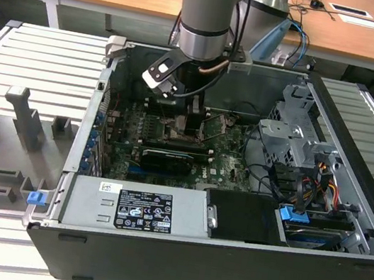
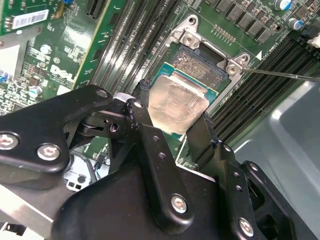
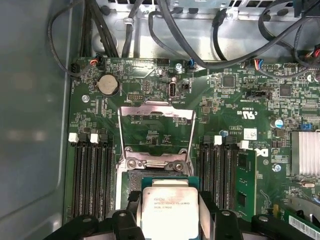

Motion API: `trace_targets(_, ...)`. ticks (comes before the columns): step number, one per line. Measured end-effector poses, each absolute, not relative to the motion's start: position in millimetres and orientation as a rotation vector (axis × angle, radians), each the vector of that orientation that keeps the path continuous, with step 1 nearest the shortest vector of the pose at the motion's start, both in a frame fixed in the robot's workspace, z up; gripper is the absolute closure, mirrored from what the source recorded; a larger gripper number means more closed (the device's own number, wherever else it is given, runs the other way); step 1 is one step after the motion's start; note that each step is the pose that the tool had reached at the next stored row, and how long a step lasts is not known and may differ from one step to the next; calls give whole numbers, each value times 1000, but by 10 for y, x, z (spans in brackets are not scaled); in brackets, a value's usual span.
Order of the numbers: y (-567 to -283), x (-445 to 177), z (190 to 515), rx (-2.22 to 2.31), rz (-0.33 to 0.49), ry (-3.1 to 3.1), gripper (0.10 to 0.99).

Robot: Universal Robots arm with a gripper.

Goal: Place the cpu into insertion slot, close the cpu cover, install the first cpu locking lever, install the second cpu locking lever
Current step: 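Place the cpu into insertion slot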

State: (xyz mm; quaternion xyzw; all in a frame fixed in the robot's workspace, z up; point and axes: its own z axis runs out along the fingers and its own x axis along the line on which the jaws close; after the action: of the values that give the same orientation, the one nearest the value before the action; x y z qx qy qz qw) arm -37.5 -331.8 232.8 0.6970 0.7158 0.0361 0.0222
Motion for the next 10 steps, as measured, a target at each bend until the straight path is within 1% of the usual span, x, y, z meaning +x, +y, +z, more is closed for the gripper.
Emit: trace_targets(10,-3256,-426,2220,2163,112,2214,545)
